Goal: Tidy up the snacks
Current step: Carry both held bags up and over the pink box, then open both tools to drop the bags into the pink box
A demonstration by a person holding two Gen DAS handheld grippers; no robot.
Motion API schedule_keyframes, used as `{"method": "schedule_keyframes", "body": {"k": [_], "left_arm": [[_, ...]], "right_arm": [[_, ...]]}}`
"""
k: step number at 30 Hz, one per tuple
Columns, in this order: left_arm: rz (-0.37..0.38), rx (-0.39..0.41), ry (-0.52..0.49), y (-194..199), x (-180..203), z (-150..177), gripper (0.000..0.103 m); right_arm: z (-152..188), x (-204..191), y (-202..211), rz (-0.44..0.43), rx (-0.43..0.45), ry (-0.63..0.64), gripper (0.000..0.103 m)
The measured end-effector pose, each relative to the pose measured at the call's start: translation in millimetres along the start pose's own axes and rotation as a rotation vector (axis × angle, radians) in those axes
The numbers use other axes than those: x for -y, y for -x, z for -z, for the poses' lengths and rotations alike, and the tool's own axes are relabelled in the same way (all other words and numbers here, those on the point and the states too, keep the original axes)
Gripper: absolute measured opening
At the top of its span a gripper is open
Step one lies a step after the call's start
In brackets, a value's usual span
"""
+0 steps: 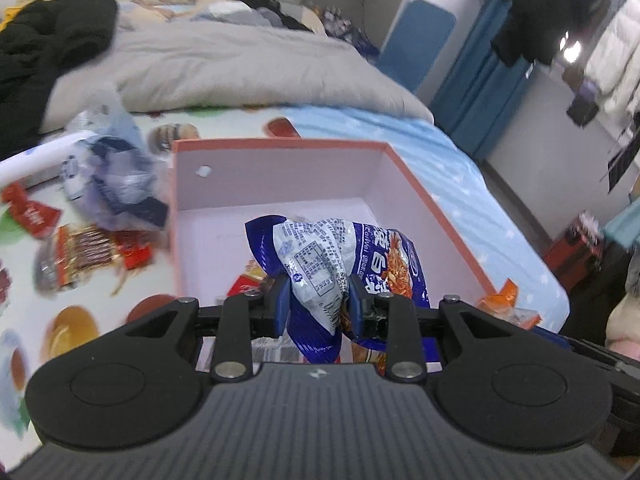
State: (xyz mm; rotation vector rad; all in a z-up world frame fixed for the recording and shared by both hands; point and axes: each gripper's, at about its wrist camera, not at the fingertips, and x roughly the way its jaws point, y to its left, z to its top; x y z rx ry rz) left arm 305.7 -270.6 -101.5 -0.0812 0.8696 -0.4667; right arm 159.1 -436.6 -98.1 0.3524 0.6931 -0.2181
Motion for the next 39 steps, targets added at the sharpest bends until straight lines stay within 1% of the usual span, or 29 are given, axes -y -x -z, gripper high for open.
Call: {"method": "schedule_keyframes", "body": {"k": [5,8,14,17,25,26,27,28,30,31,33,35,39], "left_arm": [[-0.001,-0.053,-0.036,-49.1,5.5,-12.8,0.034],[-0.001,-0.084,-0.051,-71.7,8.3,-17.2,0.034],[-0.016,-0.114,-0.065,-102.1,10.8,-20.7,0.034],[-0.017,-0.131,-0.071,-107.7,11.7,-18.6,0.034],[-0.012,-0.136,-0.073,-104.9,11.2,-16.9,0.035],[-0.017,-0.135,-0.073,-103.3,11.1,-17.3,0.038],[-0.023,-0.13,-0.07,-101.0,10.8,-17.5,0.044],[-0.03,-0.127,-0.067,-97.9,10.2,-17.5,0.048],[-0.026,-0.116,-0.058,-90.7,8.3,-18.1,0.05],[-0.025,-0.111,-0.056,-84.9,8.4,-18.0,0.05],[-0.03,-0.097,-0.061,-73.2,8.8,-18.0,0.05],[-0.03,-0.078,-0.066,-57.9,9.8,-17.8,0.05],[-0.028,-0.035,-0.075,-21.2,11.9,-13.5,0.05]], "right_arm": [[-4.8,15.2,-40.6,0.004,-0.045,-0.03,0.039],[-5.7,22.2,-59.6,-0.007,-0.071,-0.044,0.038],[-12.7,28.1,-83.6,-0.019,-0.094,-0.05,0.038],[-15.3,29.2,-90.2,-0.022,-0.091,-0.038,0.038],[-22.8,28.9,-96.7,-0.027,-0.092,-0.05,0.038],[-23.0,29.6,-96.1,-0.03,-0.09,-0.059,0.039],[-22.9,30.4,-94.6,-0.032,-0.09,-0.069,0.039],[-23.1,30.9,-94.1,-0.031,-0.091,-0.076,0.039],[-22.3,31.1,-91.6,-0.034,-0.099,-0.084,0.04],[-22.1,30.6,-90.4,-0.038,-0.105,-0.083,0.042],[-21.4,28.2,-86.4,-0.046,-0.115,-0.076,0.055],[-20.5,25.2,-77.5,-0.052,-0.104,-0.074,0.057],[-19.2,19.2,-53.3,-0.066,-0.071,-0.077,0.057]]}}
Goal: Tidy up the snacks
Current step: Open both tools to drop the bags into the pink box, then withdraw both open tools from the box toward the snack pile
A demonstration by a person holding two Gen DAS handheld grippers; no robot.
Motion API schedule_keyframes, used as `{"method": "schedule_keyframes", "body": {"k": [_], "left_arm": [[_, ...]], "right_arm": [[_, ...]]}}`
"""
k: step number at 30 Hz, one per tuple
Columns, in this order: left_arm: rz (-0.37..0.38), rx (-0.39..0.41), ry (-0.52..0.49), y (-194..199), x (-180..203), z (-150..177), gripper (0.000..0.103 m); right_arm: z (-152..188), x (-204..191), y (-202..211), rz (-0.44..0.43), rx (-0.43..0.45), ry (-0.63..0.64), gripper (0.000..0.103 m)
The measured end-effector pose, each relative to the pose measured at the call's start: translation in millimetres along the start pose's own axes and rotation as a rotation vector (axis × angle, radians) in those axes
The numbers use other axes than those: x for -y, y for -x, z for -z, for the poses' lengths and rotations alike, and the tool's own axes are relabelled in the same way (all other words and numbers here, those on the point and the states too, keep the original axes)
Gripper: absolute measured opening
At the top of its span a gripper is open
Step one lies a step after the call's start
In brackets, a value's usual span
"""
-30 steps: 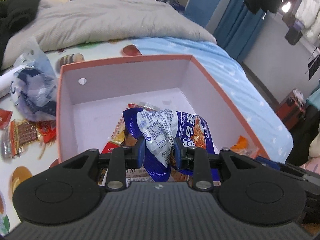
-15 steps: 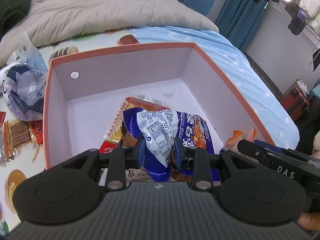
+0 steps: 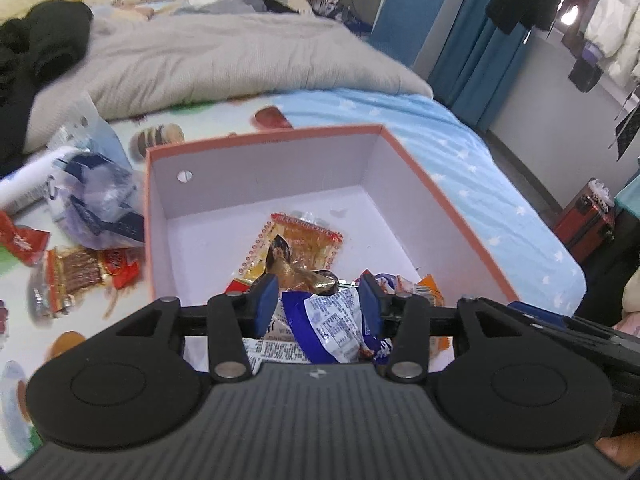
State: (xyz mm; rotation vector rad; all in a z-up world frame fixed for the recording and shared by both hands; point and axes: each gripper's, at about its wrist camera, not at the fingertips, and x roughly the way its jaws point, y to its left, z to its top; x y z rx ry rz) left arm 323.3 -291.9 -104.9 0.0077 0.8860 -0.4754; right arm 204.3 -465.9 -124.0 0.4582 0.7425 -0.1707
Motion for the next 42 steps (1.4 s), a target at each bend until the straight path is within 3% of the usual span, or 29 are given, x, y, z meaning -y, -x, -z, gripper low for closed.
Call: {"method": "schedule_keyframes", "body": {"k": [9,22,42], "left_arm": [[-0.001,0.082,0.0,93.7,1.1,35.1,0.05],[-0.017,0.166,0.043,199.3,-9.2,117.0,0.05],[-0.14,0.237,0.178,265.6,-68.3,224.8,0.051]], "right_arm": [[21.4,-23.5,73.2,-0.033,0.092,0.017,0.057],[81.9,-54.7,153.9,-0.08,0.158,0.076,0.057],[157.3,-115.2,166.7,-0.258,0.146,0.257,0.057]]}}
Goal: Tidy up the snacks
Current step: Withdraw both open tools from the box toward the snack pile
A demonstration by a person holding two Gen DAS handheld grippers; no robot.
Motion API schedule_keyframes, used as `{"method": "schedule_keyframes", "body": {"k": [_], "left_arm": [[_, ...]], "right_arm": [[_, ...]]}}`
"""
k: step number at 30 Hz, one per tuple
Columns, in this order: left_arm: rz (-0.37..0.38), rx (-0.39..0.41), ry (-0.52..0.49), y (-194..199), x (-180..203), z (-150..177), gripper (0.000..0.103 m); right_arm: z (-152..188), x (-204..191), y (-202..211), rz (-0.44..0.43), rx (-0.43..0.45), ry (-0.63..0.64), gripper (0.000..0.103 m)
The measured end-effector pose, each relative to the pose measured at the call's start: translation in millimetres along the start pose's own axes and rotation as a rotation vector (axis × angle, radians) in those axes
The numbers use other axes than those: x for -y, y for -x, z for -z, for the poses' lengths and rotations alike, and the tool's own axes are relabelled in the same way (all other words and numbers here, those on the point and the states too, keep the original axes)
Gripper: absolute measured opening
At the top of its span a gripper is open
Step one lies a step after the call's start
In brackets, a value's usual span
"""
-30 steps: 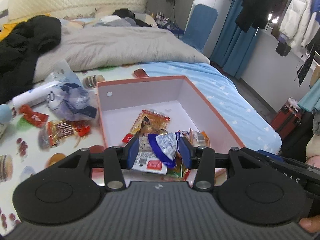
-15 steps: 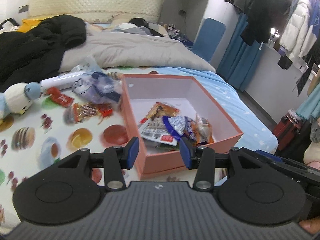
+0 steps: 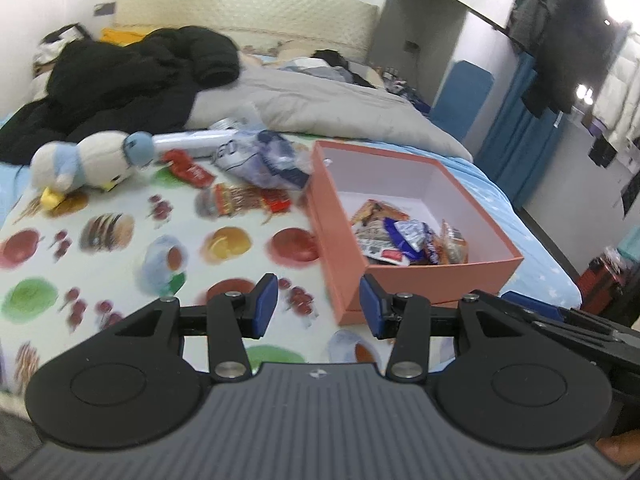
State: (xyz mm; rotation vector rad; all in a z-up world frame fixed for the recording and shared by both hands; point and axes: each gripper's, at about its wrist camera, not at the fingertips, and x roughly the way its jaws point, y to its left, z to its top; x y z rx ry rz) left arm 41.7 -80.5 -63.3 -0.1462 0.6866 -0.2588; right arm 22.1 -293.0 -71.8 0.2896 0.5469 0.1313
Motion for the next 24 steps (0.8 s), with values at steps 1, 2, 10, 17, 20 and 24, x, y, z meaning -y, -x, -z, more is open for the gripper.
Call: {"method": "schedule_keyframes", "body": {"k": [1,2,10,17,20,24], "left_arm": [[-0.009,0.004,0.008,1.8,-4.7,2.0,0.052],[-0.021,0.005,0.019,3.9,-9.8,4.4,0.052],[-0.099,0.006,0.107,14.0,-58.7,20.5,0.052],[-0.138,-0.023,0.19,-3.9,-96.4,36.9,0.059],[-0.159,-0.02,0.217,-13.9,-112.1,41.6,0.072],[-0.149,-0.029,0.258,-40.4,-135.7,39.4,0.072]], "right_arm": [[2.1,-4.0,0.2,-0.007,-0.003,0.01,0.057],[4.3,-8.2,0.0,-0.017,-0.006,0.017,0.058],[21.4,-42.1,-17.4,-0.102,-0.056,0.072,0.058],[33.8,-63.8,-38.3,-0.15,-0.093,0.142,0.081],[38.0,-69.3,-52.2,-0.161,-0.125,0.147,0.086],[45.6,-77.2,-75.9,-0.17,-0.156,0.173,0.09]]}}
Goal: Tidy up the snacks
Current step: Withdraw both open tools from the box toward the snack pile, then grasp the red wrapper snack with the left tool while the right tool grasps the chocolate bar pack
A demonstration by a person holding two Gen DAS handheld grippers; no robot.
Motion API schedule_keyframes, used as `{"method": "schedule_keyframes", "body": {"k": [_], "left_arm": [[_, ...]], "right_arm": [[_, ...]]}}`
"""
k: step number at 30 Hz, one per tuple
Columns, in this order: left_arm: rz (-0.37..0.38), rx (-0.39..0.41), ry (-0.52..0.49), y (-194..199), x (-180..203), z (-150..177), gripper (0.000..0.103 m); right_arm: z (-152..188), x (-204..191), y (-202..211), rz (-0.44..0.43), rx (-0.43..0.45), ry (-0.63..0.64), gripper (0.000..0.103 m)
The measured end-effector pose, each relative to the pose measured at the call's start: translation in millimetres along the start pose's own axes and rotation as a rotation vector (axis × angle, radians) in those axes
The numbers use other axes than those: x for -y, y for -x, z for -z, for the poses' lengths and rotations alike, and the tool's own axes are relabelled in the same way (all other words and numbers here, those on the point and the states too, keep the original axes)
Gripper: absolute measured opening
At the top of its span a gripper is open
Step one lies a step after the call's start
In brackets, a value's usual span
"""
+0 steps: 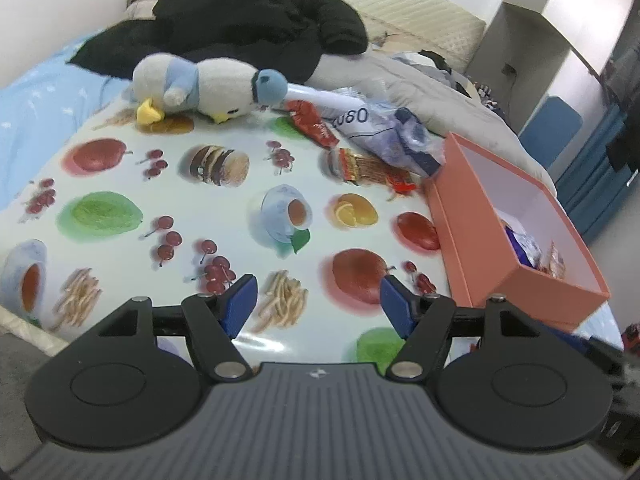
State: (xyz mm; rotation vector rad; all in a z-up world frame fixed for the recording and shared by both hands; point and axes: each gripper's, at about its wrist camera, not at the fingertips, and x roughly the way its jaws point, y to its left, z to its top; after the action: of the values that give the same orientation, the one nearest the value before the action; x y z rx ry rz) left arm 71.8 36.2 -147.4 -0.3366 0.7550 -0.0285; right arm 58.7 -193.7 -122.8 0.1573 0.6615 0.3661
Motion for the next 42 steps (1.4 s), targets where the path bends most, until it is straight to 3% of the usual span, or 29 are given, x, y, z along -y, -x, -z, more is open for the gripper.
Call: {"method": "schedule_keyframes", "body": {"k": [6,11,15,22,30,38,42], "left_arm": [[0.031,-0.002,0.038,-64.9,-21.9,-29.9,0.072],[0.08,0.003,0.007,-126.9,-28.6,-66.4,0.072],[0.112,-0.002,-0.036,-179.7,-27.4,-97.5,0.072],[0.159,-0.017,-0.035,-263.5,-17.8,-145.1,0.072],[0.121,-0.026,-0.046,-339.7,-2.9,-186.1,0.072],[0.086,-0.04,0.035,-397.2,-9.8,-211.4,0.071],[0.101,-0.032,0.06,-409.3,-8.7,-218.5,0.071]], "right_arm": [[-5.7,-1.1,-48.3,-0.003,-0.02,0.025,0.09],[-16.2,3.4,-97.8,0.011,-0.001,0.026,0.089],[-26.4,9.3,-140.9,0.039,0.028,0.025,0.082],[-49.9,26.5,-216.7,0.125,0.063,0.02,0.079],[-79.7,47.2,-284.7,0.19,0.087,0.012,0.076],[-98.2,62.4,-324.4,0.241,0.076,-0.001,0.076],[-105.4,65.3,-341.5,0.268,0.031,0.011,0.066]]}}
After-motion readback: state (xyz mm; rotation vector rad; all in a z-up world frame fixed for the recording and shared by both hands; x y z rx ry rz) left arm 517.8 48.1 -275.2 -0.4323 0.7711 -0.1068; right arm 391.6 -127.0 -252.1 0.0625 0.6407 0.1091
